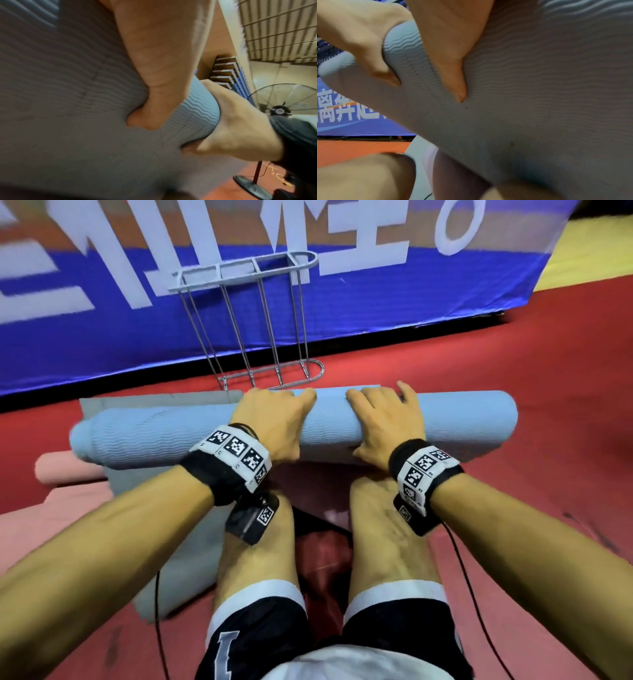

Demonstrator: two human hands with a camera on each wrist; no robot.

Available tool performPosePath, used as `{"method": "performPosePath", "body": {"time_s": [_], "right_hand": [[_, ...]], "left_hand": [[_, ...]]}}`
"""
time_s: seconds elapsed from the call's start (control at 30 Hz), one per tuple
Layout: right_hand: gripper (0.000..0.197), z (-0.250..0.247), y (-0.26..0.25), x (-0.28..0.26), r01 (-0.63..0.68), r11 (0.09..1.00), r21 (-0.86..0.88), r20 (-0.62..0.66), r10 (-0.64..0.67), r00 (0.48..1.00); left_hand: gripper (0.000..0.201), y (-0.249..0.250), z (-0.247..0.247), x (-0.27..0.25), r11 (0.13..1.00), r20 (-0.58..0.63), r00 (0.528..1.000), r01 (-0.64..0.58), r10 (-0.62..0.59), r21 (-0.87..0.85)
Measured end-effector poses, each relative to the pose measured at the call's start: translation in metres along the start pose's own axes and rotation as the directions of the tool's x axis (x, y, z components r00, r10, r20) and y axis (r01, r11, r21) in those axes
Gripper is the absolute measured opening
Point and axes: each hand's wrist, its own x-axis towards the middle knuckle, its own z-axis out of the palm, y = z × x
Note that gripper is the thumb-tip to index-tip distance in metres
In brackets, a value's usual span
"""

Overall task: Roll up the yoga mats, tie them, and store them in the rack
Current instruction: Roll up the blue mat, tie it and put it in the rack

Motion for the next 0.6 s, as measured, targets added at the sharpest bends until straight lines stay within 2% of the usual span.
{"method": "performPosePath", "body": {"time_s": [0.1,0.17,0.23,0.27,0.33,0.37,0.43,0.5,0.6], "right_hand": [[0.087,-0.028,0.012,0.023,0.069,0.998,0.013,-0.116,-0.067,0.991],[0.086,-0.040,0.020,0.028,0.160,0.987,0.016,-0.130,-0.157,0.979],[0.084,-0.049,0.024,0.021,0.235,0.972,0.010,-0.093,-0.233,0.968],[0.082,-0.051,0.025,0.011,0.249,0.968,0.016,-0.046,-0.248,0.968],[0.081,-0.049,0.022,-0.016,0.224,0.973,0.052,0.130,-0.229,0.965],[0.079,-0.045,0.020,-0.031,0.186,0.980,0.069,0.250,-0.197,0.948],[0.077,-0.037,0.013,-0.059,0.101,0.990,0.094,0.451,-0.133,0.883],[0.075,-0.029,0.009,-0.076,0.063,0.991,0.117,0.534,-0.117,0.837],[0.073,-0.015,0.005,-0.085,0.024,0.988,0.154,0.592,-0.112,0.798]], "left_hand": [[0.062,-0.006,-0.033,-0.003,0.999,-0.068,0.997,0.044,-0.043,0.013],[0.066,-0.004,-0.042,-0.011,0.998,-0.072,0.995,0.067,-0.067,-0.008],[0.071,0.008,-0.042,-0.025,0.995,-0.021,0.996,0.085,-0.086,-0.045],[0.073,0.015,-0.038,-0.030,0.995,0.025,0.996,0.083,-0.082,-0.063],[0.076,0.029,-0.025,-0.037,0.992,0.153,0.988,0.045,-0.026,-0.120],[0.077,0.036,-0.018,-0.038,0.987,0.224,0.974,0.015,0.021,-0.158],[0.076,0.045,-0.001,-0.037,0.976,0.347,0.931,-0.039,0.113,-0.214],[0.073,0.052,0.012,-0.034,0.965,0.429,0.886,-0.070,0.177,-0.254],[0.068,0.059,0.030,-0.029,0.944,0.509,0.821,-0.103,0.259,-0.314]]}}
